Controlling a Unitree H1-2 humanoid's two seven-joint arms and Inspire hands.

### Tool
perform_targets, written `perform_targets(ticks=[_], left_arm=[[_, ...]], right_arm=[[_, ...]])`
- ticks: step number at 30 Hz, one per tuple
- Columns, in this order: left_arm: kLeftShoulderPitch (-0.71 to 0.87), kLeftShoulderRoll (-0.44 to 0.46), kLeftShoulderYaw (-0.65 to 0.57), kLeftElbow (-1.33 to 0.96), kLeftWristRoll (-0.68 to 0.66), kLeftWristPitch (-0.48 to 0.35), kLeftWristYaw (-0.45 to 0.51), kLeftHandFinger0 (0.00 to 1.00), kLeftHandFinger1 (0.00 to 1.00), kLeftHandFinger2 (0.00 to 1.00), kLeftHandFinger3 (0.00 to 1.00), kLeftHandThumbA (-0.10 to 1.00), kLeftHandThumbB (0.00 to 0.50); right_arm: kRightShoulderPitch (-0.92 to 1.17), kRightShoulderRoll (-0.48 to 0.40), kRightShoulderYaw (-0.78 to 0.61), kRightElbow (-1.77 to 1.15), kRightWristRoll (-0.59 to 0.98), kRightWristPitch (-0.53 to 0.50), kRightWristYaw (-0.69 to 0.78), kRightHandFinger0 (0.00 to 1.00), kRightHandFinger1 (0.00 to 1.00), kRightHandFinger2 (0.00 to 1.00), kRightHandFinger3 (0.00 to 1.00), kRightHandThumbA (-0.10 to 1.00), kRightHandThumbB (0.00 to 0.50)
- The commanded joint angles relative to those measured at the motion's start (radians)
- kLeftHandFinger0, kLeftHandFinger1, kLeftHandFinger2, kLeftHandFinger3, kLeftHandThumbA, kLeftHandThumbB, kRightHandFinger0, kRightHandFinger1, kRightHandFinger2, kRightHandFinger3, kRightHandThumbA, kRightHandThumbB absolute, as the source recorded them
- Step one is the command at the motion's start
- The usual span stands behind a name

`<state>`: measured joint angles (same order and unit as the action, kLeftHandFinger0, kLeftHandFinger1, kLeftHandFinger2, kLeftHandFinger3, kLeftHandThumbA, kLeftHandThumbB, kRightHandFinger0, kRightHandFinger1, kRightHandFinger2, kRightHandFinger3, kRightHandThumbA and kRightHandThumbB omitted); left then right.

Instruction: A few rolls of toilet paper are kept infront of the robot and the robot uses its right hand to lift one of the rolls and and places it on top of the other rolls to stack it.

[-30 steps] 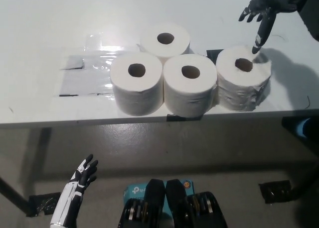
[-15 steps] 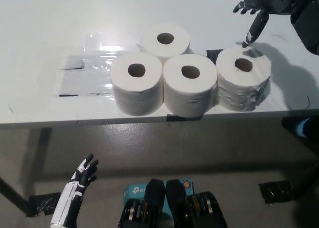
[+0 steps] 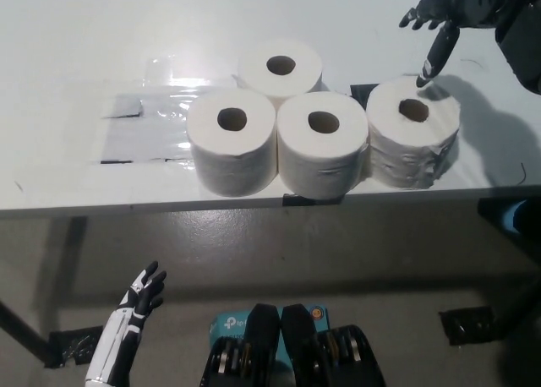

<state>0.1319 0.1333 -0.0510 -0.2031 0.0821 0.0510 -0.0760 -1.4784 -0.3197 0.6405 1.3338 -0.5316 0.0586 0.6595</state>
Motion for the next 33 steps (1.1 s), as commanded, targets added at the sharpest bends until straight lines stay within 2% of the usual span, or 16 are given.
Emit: perform_targets(ticks=[1, 4, 7, 11, 13, 27, 30, 33], left_arm=[[0.002, 0.008, 0.003, -0.035, -0.001, -0.028, -0.005, 1.0, 1.0, 1.0, 1.0, 1.0, 0.189], [0.002, 0.008, 0.003, -0.033, 0.001, -0.032, -0.004, 1.0, 1.0, 1.0, 1.0, 1.0, 0.197], [0.0, 0.008, 0.0, -0.035, 0.013, -0.022, -0.001, 1.0, 1.0, 1.0, 1.0, 1.0, 0.212], [0.001, 0.006, 0.002, -0.037, 0.002, -0.028, -0.003, 1.0, 1.0, 1.0, 1.0, 1.0, 0.197], [0.001, 0.007, 0.002, -0.038, 0.003, -0.028, -0.005, 1.0, 1.0, 1.0, 1.0, 1.0, 0.206], [0.003, 0.006, -0.002, -0.041, 0.014, -0.025, -0.001, 1.0, 1.0, 1.0, 1.0, 1.0, 0.208], [0.004, 0.008, -0.003, -0.045, 0.02, -0.021, -0.002, 1.0, 1.0, 1.0, 1.0, 1.0, 0.216], [0.005, 0.007, -0.004, -0.046, 0.021, -0.017, -0.003, 1.0, 1.0, 1.0, 1.0, 1.0, 0.223]], right_arm=[[-0.084, -0.018, 0.012, 0.006, -0.028, -0.044, 0.047, 1.0, 1.0, 1.0, 1.0, 0.98, 0.456], [-0.091, -0.016, 0.017, 0.009, -0.032, -0.048, 0.059, 1.0, 1.0, 1.0, 1.0, 1.0, 0.454], [-0.095, -0.012, 0.001, 0.013, -0.018, -0.026, 0.07, 1.0, 1.0, 1.0, 1.0, 0.95, 0.458], [-0.088, -0.005, -0.012, 0.015, -0.011, -0.011, 0.071, 1.0, 1.0, 1.0, 1.0, 0.9, 0.431], [-0.084, -0.004, -0.017, 0.016, -0.01, -0.014, 0.072, 1.0, 1.0, 1.0, 1.0, 0.89, 0.427], [-0.063, 0.005, 0.001, 0.016, -0.034, -0.056, 0.057, 1.0, 1.0, 1.0, 1.0, 0.95, 0.432], [-0.057, 0.011, -0.001, 0.019, -0.033, -0.06, 0.047, 1.0, 1.0, 1.0, 1.0, 0.94, 0.455], [-0.049, 0.012, -0.003, 0.019, -0.032, -0.063, 0.038, 1.0, 1.0, 1.0, 1.0, 0.95, 0.44]])
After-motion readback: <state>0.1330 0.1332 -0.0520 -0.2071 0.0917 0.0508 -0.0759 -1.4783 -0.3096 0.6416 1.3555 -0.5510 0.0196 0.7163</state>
